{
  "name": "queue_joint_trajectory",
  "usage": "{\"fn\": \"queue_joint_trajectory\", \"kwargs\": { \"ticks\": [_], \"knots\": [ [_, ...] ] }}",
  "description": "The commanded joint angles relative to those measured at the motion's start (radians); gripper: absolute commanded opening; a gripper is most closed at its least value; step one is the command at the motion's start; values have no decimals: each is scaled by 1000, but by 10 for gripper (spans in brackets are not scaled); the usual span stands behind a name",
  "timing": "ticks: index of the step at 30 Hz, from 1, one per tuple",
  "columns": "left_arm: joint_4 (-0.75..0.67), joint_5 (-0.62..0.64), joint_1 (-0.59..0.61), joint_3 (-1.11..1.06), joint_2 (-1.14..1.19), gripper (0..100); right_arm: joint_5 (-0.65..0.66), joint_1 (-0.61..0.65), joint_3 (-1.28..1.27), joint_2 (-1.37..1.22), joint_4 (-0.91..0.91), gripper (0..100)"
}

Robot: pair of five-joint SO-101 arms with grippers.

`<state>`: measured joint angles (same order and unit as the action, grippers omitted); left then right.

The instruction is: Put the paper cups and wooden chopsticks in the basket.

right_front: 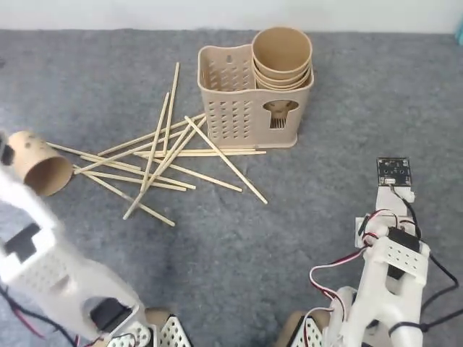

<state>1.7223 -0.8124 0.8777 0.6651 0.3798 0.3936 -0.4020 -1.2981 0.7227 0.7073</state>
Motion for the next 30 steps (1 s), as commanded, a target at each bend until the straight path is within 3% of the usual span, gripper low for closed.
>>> {"fn": "queue_joint_trajectory", "kwargs": {
  "ticks": [1,6,13,16,20,26,30],
  "knots": [
    [28,-15,-6,-186,-235,150,15,12,6,33,-22,8],
    [-193,-11,-32,-526,-439,148,15,12,6,33,-19,8],
    [-844,34,-34,-1076,-624,152,17,12,6,33,-18,8],
    [-1056,31,-38,-1276,-690,152,17,12,6,33,-18,8],
    [-1220,-2,-43,-1434,-730,152,17,12,6,33,-18,8],
    [-1356,-2,-41,-1526,-730,152,17,12,6,33,-18,8],
    [-1564,5,-55,-1624,-724,152,17,12,6,33,-18,8]
  ]
}}
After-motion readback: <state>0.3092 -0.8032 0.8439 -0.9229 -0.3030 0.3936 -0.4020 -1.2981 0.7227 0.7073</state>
